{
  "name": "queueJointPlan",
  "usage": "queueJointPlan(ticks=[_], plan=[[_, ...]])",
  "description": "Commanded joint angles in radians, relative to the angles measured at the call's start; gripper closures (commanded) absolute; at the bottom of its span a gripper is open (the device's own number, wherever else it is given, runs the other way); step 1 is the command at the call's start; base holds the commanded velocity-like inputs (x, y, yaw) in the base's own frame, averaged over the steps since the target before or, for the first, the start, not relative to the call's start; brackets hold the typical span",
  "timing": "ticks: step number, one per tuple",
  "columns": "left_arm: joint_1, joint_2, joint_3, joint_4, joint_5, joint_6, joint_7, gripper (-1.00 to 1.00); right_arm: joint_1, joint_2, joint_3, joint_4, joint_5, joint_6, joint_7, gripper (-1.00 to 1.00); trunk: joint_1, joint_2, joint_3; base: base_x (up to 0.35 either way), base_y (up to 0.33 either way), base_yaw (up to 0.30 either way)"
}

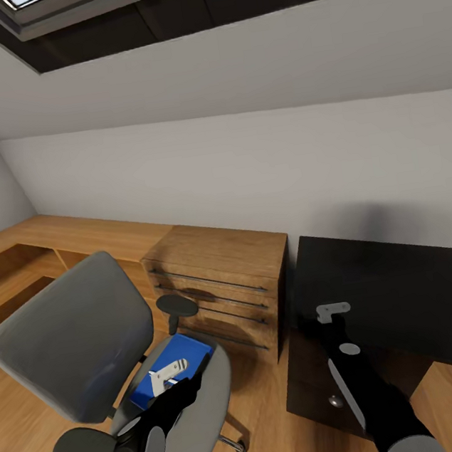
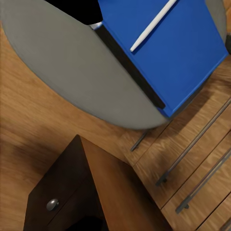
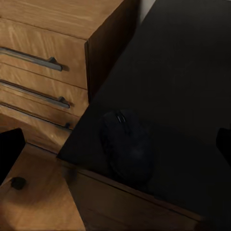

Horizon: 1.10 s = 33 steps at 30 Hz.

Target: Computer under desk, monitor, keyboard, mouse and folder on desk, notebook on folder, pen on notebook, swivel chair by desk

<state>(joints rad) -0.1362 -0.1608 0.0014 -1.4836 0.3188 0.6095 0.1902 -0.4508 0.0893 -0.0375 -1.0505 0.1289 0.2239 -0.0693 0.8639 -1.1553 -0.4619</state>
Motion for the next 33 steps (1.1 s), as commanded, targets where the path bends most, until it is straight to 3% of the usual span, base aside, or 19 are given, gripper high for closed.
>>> queueJointPlan(ticks=[1, 4, 11, 12, 16, 17, 23, 33], plan=[[-0.001, 0.000, 0.000, -0.001, 0.011, 0.004, 0.008, -1.00, 0.002, 0.001, 0.000, -0.002, 0.010, 0.007, 0.000, -1.00, 0.000, -0.001, -0.001, 0.000, 0.000, 0.000], [-0.001, -0.001, -0.003, 0.006, 0.011, 0.004, 0.008, -1.00, 0.019, 0.001, 0.002, 0.002, 0.009, 0.006, 0.001, -1.00, 0.000, -0.001, -0.001, 0.000, 0.000, 0.000], [-0.001, -0.001, -0.064, 0.060, 0.010, 0.000, 0.010, -1.00, 0.079, 0.002, 0.004, -0.008, 0.009, 0.002, 0.000, -1.00, 0.000, -0.001, -0.001, 0.000, 0.000, 0.000], [-0.001, 0.001, -0.073, 0.066, 0.010, 0.000, 0.011, -1.00, 0.101, 0.015, 0.004, -0.030, 0.008, 0.003, -0.002, -1.00, 0.000, -0.001, -0.001, 0.000, 0.000, 0.000], [-0.001, 0.001, -0.074, 0.066, 0.010, 0.002, 0.010, -1.00, 0.126, 0.023, 0.004, -0.066, 0.009, 0.003, -0.002, -1.00, 0.000, -0.001, -0.001, 0.000, 0.000, 0.000], [-0.001, 0.008, -0.071, 0.066, 0.011, 0.002, 0.009, -1.00, 0.183, 0.027, 0.002, -0.131, 0.009, 0.000, -0.001, -1.00, 0.000, -0.001, 0.000, 0.000, 0.000, -0.131], [-0.001, 0.010, -0.071, 0.066, 0.011, 0.002, 0.009, -1.00, 0.184, 0.027, 0.002, -0.129, 0.009, 0.000, -0.001, -1.00, 0.000, -0.001, 0.006, -0.073, 0.000, -0.151], [-0.001, 0.012, -0.066, 0.066, 0.011, 0.002, 0.009, -1.00, 0.185, 0.028, 0.002, -0.111, 0.008, 0.000, -0.001, -1.00, 0.000, -0.001, 0.010, -0.299, 0.000, -0.060]])
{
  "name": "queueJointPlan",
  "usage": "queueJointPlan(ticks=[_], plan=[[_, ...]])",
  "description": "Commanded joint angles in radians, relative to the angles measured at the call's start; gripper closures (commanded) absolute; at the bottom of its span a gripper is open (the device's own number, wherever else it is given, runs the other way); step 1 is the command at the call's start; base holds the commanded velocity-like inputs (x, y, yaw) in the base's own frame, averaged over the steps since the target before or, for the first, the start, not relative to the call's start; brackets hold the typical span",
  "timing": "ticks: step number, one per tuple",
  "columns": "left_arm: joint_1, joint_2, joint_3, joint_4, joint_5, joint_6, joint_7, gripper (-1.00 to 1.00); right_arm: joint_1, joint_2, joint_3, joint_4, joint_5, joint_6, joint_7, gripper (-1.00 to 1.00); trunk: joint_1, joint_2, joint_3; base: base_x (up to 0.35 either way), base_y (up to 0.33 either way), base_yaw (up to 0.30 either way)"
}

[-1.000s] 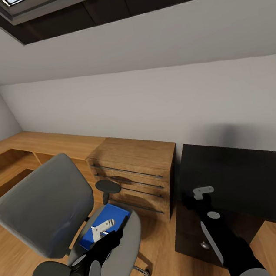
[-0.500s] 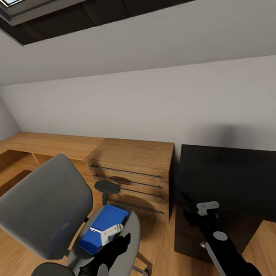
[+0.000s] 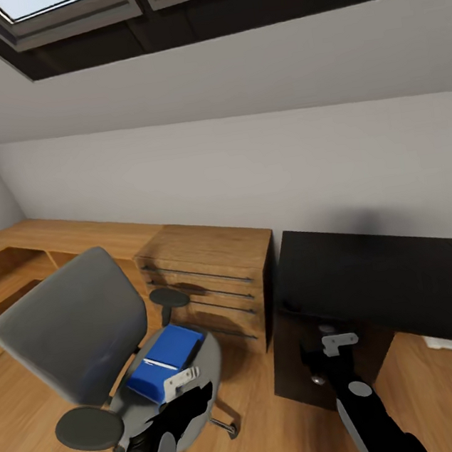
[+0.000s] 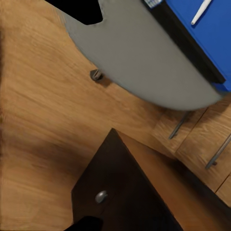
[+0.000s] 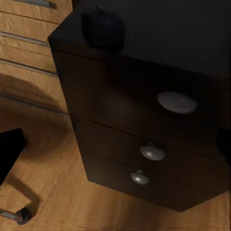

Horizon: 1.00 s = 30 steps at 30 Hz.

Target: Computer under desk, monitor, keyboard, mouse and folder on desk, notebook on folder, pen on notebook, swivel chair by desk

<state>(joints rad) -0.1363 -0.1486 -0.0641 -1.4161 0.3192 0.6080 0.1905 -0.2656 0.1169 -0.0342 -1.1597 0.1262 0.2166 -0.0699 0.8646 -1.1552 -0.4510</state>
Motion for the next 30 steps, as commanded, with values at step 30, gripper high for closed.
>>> queueJointPlan(ticks=[30], plan=[[0.000, 0.041, 0.004, 0.035, 0.014, -0.002, 0.009, -1.00, 0.002, 0.000, -0.003, 0.337, 0.010, -0.157, 0.001, -1.00, -0.001, -0.001, -0.001, -0.055, 0.000, -0.001]])
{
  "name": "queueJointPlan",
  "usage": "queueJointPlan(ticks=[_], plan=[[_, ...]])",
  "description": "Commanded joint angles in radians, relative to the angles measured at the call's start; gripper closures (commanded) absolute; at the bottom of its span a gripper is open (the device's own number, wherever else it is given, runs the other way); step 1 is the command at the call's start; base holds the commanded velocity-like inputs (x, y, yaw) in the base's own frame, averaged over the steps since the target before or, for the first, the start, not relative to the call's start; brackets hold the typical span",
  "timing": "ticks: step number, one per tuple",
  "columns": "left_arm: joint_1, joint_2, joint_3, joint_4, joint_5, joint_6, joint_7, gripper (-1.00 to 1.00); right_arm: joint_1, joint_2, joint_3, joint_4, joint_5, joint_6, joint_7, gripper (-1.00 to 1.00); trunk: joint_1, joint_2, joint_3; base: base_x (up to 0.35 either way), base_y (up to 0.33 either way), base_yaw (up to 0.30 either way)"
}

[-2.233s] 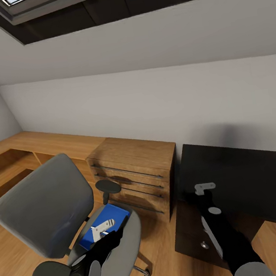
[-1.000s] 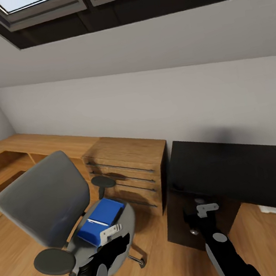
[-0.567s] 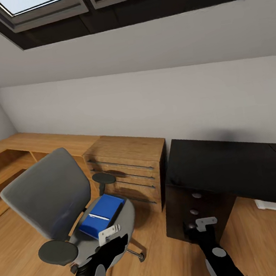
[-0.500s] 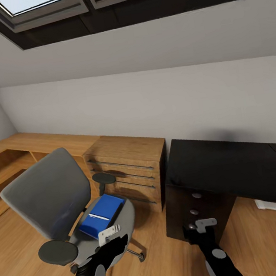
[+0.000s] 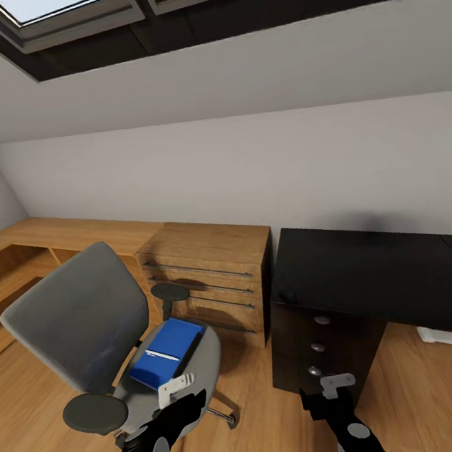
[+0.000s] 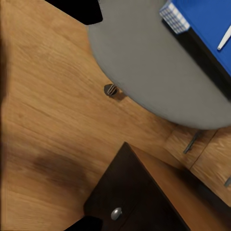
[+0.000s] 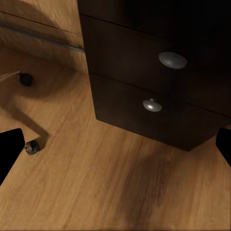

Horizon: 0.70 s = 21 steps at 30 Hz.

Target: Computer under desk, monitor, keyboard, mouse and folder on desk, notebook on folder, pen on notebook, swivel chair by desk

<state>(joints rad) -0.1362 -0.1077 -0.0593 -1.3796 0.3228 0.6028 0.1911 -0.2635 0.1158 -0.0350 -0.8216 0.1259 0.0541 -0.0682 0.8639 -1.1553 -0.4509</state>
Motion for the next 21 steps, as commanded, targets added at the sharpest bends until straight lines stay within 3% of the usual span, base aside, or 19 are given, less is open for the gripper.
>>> queueJointPlan(ticks=[1, 17, 21], plan=[[-0.001, 0.001, -0.001, 0.004, 0.011, 0.003, 0.008, -1.00, 0.000, 0.001, -0.003, 0.004, 0.010, 0.004, -0.001, -1.00, 0.000, -0.001, -0.001, 0.000, 0.000, 0.000], [0.013, 0.011, -0.001, 0.117, 0.010, -0.008, 0.005, -1.00, 0.000, 0.001, -0.002, 0.093, 0.011, -0.077, -0.001, -1.00, 0.000, -0.001, -0.001, 0.000, 0.000, 0.000], [0.014, 0.018, -0.001, 0.192, 0.010, -0.053, 0.001, -1.00, 0.000, 0.001, -0.002, 0.119, 0.011, -0.083, -0.001, -1.00, -0.008, 0.013, 0.005, 0.000, 0.000, 0.000]])
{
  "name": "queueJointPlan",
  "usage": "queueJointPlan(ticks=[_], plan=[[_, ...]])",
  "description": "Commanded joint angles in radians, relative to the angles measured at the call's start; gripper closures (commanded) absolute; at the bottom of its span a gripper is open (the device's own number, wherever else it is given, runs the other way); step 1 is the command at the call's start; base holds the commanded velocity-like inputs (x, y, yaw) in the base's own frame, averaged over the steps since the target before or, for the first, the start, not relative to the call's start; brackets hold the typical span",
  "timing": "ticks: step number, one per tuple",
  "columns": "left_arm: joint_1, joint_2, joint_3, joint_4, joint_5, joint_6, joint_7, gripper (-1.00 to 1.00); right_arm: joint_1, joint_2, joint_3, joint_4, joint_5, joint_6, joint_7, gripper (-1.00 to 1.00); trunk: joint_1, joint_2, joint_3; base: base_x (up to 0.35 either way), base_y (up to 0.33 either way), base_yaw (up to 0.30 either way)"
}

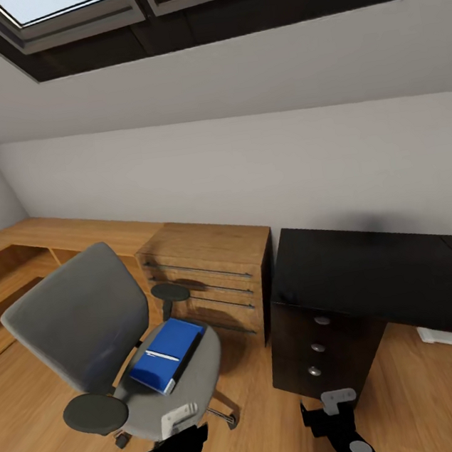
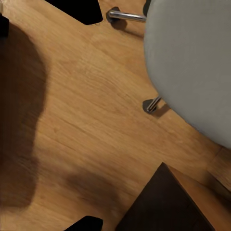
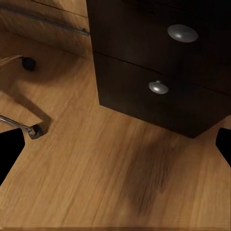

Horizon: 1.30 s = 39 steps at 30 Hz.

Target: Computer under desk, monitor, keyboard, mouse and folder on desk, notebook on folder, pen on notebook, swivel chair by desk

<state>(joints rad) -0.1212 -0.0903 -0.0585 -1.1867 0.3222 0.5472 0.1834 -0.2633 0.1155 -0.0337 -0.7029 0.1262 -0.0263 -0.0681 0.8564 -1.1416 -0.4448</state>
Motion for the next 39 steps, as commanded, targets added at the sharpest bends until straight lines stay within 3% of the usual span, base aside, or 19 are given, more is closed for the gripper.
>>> queueJointPlan(ticks=[1, 7, 12, 20, 27, 39], plan=[[0.000, 0.001, -0.001, 0.012, 0.011, -0.009, 0.008, -1.00, -0.001, 0.001, -0.004, 0.003, 0.010, -0.003, -0.001, -1.00, -0.004, 0.007, 0.002, 0.000, 0.000, 0.000], [0.000, 0.016, -0.001, 0.104, 0.011, -0.110, 0.006, -1.00, -0.001, 0.001, -0.004, 0.015, 0.011, -0.005, -0.001, -1.00, -0.027, 0.049, 0.021, 0.000, 0.000, 0.000], [0.000, 0.036, -0.001, 0.164, 0.013, -0.156, 0.005, -1.00, -0.001, 0.000, -0.005, 0.039, 0.011, -0.014, 0.000, -1.00, -0.046, 0.084, 0.037, 0.000, 0.000, 0.000], [0.000, 0.060, -0.001, 0.230, 0.014, -0.178, 0.004, -1.00, -0.001, -0.001, -0.004, 0.131, 0.012, -0.136, -0.001, -1.00, -0.077, 0.140, 0.062, 0.000, 0.000, 0.000], [0.000, 0.068, -0.001, 0.296, 0.011, -0.181, 0.006, -1.00, -0.001, -0.002, -0.002, 0.174, 0.015, -0.221, -0.001, -1.00, -0.077, 0.140, 0.062, 0.000, 0.000, 0.000], [0.000, 0.070, 0.000, 0.340, 0.010, -0.190, 0.007, -1.00, -0.001, 0.000, -0.002, 0.193, 0.015, -0.247, -0.001, -1.00, -0.077, 0.140, 0.062, -0.115, 0.000, 0.000]])
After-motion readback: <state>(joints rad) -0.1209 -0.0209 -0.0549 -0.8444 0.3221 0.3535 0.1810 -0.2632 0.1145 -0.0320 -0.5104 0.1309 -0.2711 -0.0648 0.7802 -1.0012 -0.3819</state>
